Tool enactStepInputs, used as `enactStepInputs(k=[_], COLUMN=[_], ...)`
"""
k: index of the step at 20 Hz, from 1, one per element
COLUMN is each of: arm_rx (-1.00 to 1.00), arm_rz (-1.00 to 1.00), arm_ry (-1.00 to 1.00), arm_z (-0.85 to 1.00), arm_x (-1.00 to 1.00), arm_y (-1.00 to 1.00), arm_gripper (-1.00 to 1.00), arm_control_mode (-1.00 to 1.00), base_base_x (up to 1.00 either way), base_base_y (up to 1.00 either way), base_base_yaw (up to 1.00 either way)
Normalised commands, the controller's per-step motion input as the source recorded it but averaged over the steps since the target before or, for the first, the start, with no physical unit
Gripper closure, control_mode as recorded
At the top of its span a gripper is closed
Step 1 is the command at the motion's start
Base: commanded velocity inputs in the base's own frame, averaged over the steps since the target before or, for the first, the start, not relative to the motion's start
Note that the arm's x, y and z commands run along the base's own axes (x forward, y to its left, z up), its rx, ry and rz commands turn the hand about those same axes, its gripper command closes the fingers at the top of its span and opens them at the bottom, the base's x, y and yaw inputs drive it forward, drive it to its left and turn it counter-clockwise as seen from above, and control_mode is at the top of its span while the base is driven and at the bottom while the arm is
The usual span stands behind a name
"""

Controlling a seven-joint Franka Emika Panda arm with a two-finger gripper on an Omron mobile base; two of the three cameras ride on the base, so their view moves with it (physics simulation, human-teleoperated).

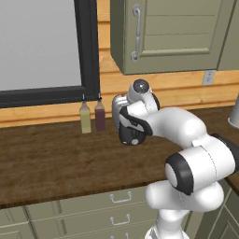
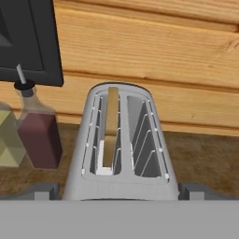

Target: Start the toaster. Once the lever pops up, take the bread to the plate on the dining counter.

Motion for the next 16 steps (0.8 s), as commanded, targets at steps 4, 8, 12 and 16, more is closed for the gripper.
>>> enactStepInputs(k=[4,8,12,16], arm_rx=[-0.04,-0.01,0.0,0.0], arm_rz=[0.0,0.0,0.0,0.0], arm_ry=[0.0,0.0,0.0,0.0], arm_z=[-0.08,-0.03,-0.01,0.0], arm_x=[0.06,0.09,0.11,0.14], arm_y=[0.0,0.0,0.0,0.0], arm_gripper=[-1.0,-1.0,-1.0,-1.0], arm_control_mode=[-1.0,-1.0,-1.0,-1.0], base_base_x=[0.0,0.0,0.0,0.0], base_base_y=[0.0,0.0,0.0,0.0], base_base_yaw=[0.0,0.0,0.0,0.0])
